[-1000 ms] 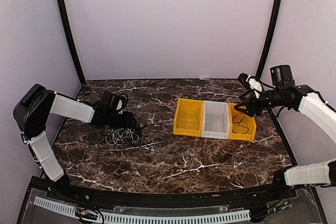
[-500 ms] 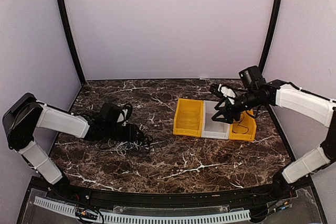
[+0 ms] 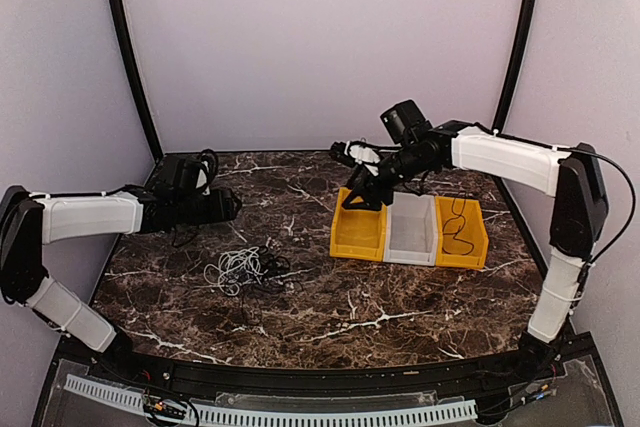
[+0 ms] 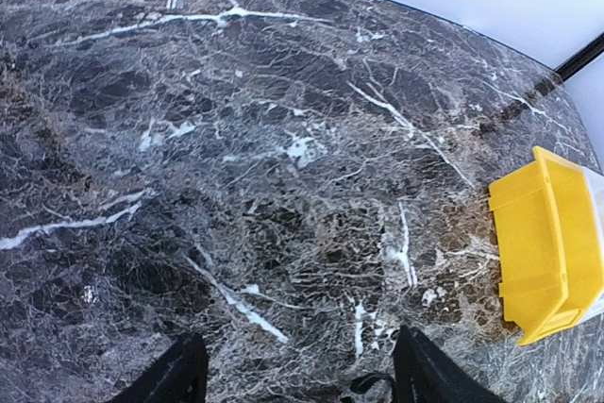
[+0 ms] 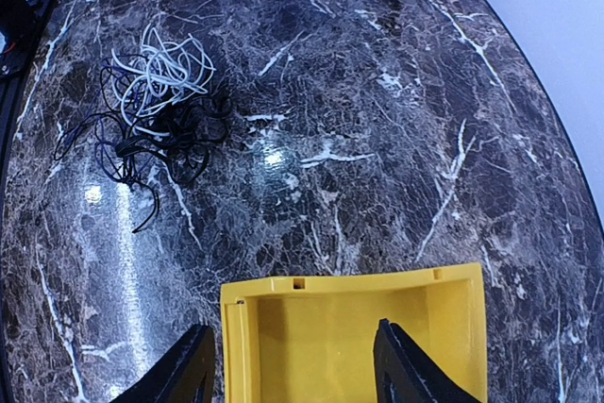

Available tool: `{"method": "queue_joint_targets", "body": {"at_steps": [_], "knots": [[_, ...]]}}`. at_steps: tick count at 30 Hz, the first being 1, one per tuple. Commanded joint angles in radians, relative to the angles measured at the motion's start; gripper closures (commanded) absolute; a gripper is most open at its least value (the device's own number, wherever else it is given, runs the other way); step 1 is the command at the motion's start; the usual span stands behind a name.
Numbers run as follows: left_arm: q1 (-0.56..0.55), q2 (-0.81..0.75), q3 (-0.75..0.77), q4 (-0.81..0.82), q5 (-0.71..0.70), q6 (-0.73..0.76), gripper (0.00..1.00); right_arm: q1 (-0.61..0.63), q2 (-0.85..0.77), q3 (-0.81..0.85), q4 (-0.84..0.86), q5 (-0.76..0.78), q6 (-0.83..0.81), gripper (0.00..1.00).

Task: Untangle the cables

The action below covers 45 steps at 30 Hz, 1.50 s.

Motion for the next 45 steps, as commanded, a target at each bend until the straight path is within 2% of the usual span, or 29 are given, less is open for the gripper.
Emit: {"method": "queue_joint_targets", "body": {"at_steps": [1, 4, 10, 17, 22, 25, 32, 38, 45], "knots": [[0.020, 0.050, 0.005, -0.038, 0.083, 0.023, 0.34, 0.056, 0.034, 0.034, -0.011, 0.041, -0.002, 0.41], [0.020, 0.077, -0.011, -0.026, 0.150, 0.005, 0.41, 0.072, 0.057, 0.040, -0.008, 0.040, 0.002, 0.41], [0.001, 0.048, -0.165, 0.099, 0.248, -0.078, 0.42, 0.086, 0.065, 0.078, -0.040, -0.028, 0.029, 0.41], [-0.147, 0.017, -0.244, 0.215, 0.223, -0.127, 0.42, 0.087, -0.041, -0.088, 0.039, 0.007, -0.012, 0.40], [-0.233, 0.060, -0.211, 0.251, 0.291, -0.151, 0.43, 0.089, -0.043, -0.095, 0.063, -0.024, -0.017, 0.40], [-0.244, 0.017, -0.200, 0.218, 0.232, -0.147, 0.42, 0.102, 0.006, -0.059, 0.091, -0.012, -0.022, 0.40], [-0.245, -0.234, -0.221, 0.108, -0.125, -0.180, 0.34, 0.171, 0.180, 0.074, 0.077, 0.038, -0.058, 0.42], [-0.243, -0.368, -0.267, 0.097, -0.202, -0.215, 0.32, 0.253, 0.237, 0.099, 0.057, 0.073, -0.111, 0.43], [-0.243, -0.411, -0.275, 0.062, -0.197, -0.212, 0.33, 0.319, 0.210, -0.027, 0.173, 0.246, -0.199, 0.44]]}}
